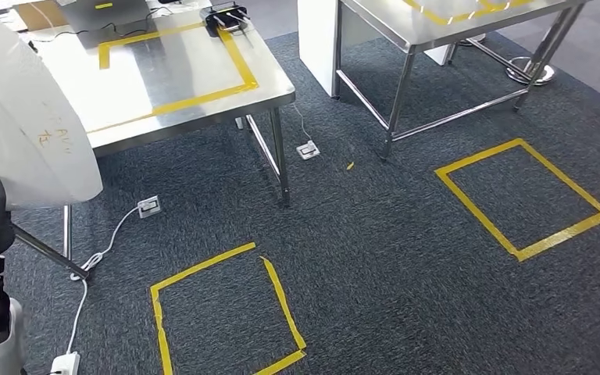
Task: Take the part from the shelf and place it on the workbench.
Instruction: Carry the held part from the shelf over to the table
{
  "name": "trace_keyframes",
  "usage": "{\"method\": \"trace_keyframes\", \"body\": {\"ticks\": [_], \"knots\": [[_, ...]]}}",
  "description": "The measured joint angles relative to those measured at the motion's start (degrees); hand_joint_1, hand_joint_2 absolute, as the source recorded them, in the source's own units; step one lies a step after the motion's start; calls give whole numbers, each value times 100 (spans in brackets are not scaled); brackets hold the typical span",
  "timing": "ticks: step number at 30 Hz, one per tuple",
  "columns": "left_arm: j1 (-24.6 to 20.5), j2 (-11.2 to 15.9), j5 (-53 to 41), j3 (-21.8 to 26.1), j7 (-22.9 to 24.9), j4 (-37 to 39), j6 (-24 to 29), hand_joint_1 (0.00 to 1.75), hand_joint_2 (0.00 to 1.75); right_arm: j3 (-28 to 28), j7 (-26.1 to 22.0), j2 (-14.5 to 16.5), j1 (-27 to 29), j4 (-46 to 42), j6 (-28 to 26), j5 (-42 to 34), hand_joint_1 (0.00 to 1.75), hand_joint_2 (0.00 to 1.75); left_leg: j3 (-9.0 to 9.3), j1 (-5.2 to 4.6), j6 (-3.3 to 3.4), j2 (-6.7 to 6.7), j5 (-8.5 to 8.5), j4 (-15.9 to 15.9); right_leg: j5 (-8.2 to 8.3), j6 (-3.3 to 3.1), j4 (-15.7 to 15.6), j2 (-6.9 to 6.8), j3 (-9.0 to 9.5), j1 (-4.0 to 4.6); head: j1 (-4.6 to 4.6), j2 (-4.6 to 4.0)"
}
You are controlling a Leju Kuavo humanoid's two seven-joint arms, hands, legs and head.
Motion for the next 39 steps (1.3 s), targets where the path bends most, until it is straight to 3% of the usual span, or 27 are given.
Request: {"method": "trace_keyframes", "body": {"ticks": [1, 2, 3, 5, 7, 8, 10, 12, 14, 16, 17, 18, 21, 22, 25, 26, 28, 30, 31, 32, 33, 34, 36, 37, 39], "knots": [[13, -4, 1, -2, 3, 3, 0, 175, 175, -1, 7, 1, 9, 0, 0, 0, 0, 0, -101, 7, -11, 43, -65, 231, -6, -3, 2, -82, -1, 5, 0, 0], [20, -7, 1, -2, 6, 5, 0, 175, 175, -1, 14, 1, 12, 0, 0, 0, 0, 0, -102, 13, -19, 68, -26, 264, -13, 0, 5, -164, -1, 7, 0, 0], [20, -8, 1, -3, 9, 5, 0, 175, 175, -2, 20, 3, 9, 0, 0, 0, 0, 0, 12, 16, -24, 105, 104, 78, -21, 8, 11, -247, 2, 5, -1, 0], [15, -7, -1, -5, 13, -7, 0, 175, 175, -1, 23, 7, -3, 0, 0, 0, 0, 0, 442, 1, -1, 308, 414, -673, -50, 45, 30, -395, 21, 12, -2, 0], [15, -7, -4, -8, 14, -28, -1, 175, 175, -1, 23, 9, -10, 0, 2, -1, 0, 0, 703, -29, 91, 468, 533, -1154, -84, 105, 50, -516, 42, 38, 6, 0], [20, -7, -8, -9, 14, -35, -1, 175, 175, -2, 23, 9, -14, 0, 2, -2, 0, 0, 709, -47, 145, 461, 519, -1192, -91, 136, 50, -575, 54, 52, 9, 0], [48, -5, -29, -11, 14, -52, -1, 175, 175, -2, 48, 9, -30, -2, 3, -14, 0, 0, 692, -33, 227, 314, 550, -1205, -111, 209, 50, -656, 79, 48, 13, 0], [64, -4, -49, -12, 0, -78, -1, 175, 175, -4, 83, 8, -49, -5, 4, -33, 0, 0, 694, 0, 299, 181, 584, -1231, -257, 284, 247, -394, 13, 23, 23, 0], [58, -14, -64, -19, -22, -91, -1, 175, 175, -7, 67, 8, -40, -5, 4, -42, 0, 0, 681, 13, 346, 50, 607, -1237, -583, 327, 867, 3, -278, 4, 42, 0], [67, -30, -87, -26, -41, -86, -1, 175, 175, -8, 55, 7, -10, -4, 4, -42, 0, 0, 651, 9, 363, -111, 616, -1222, -812, 333, 1529, 133, -627, 4, 49, 0], [79, -35, -97, -28, -52, -85, -1, 175, 175, -8, 75, 7, 0, -4, 4, -40, 0, 0, 639, 7, 363, -200, 617, -1209, -781, 325, 1625, 151, -694, 5, 50, 0], [93, -39, -101, -28, -60, -84, 0, 175, 175, -8, 97, 7, 5, -4, 4, -39, 0, 0, 631, 6, 360, -288, 618, -1195, -643, 310, 1490, 169, -649, 4, 51, 0], [118, -45, -103, -30, -82, -87, -4, 175, 175, -18, 121, 5, -3, -4, 4, -76, 0, 0, 620, 2, 320, -495, 622, -1164, -139, 238, 410, 341, -160, 4, 56, 0], [127, -47, -103, -31, -89, -92, -10, 175, 175, -37, 116, 5, -12, -4, 4, -115, 0, 0, 612, -1, 290, -541, 627, -1164, -80, 222, 187, 379, -62, 8, 57, 0], [191, -46, -102, -32, -99, -118, -43, 175, 175, -118, 109, 10, -56, -5, 3, -206, 0, 0, 591, 2, 166, -628, 658, -1213, -47, 159, 60, 320, -20, 20, 62, 0], [209, -46, -102, -32, -102, -128, -50, 175, 175, -133, 109, 14, -66, -5, 3, -214, 0, 0, 576, -1, 133, -573, 641, -1198, -20, 120, 29, 293, -3, 12, 59, 0], [202, -40, -101, -34, -109, -141, -58, 175, 175, -161, 109, 19, -64, -4, 1, -225, 0, 0, 427, -10, 86, -296, 431, -880, 23, 47, -32, 229, 24, -13, 31, 0], [191, -43, -99, -38, -115, -135, -63, 175, 175, -202, 109, 17, -37, -4, 0, -238, 0, 0, 102, -2, 46, -18, 72, -155, -8, 11, -39, 184, 24, -4, 5, 0], [195, -47, -98, -40, -117, -128, -64, 175, 175, -221, 110, 17, -20, -4, 0, -246, 0, 0, -51, 8, 26, 31, -38, 175, -41, 6, -38, 161, 30, -2, 4, 0], [201, -50, -97, -41, -119, -121, -65, 175, 175, -234, 110, 18, -4, -4, 0, -254, 0, 0, -129, 16, 12, 54, -45, 347, -76, 7, -38, 136, 46, -1, 4, 0], [203, -50, -95, -41, -121, -116, -66, 175, 175, -245, 111, 18, 8, -4, 0, -258, 0, 0, -95, 22, 3, 67, 52, 301, -111, 15, -37, 109, 77, -2, 3, 0], [202, -50, -91, -41, -123, -114, -67, 175, 175, -254, 111, 18, 14, -4, 0, -262, 0, 0, 57, 27, 3, 85, 232, 27, -137, 33, -37, 82, 123, -5, 3, 0], [195, -51, -77, -42, -130, -115, -68, 175, 175, -267, 108, 18, 13, -4, 0, -266, 0, 0, 493, 15, 36, 160, 505, -769, -209, 94, -34, 27, 219, 0, 3, 0], [191, -51, -69, -44, -133, -116, -68, 175, 175, -272, 107, 18, 8, -4, 0, -267, 0, 0, 658, 0, 80, 190, 529, -1054, -252, 135, -40, 5, 253, 9, 5, 0], [185, -54, -56, -46, -139, -121, -69, 175, 175, -278, 108, 18, 2, -4, 0, -277, 0, 0, 778, -26, 189, 196, 420, -1241, -297, 216, -44, -32, 319, 29, 11, 0]]}}
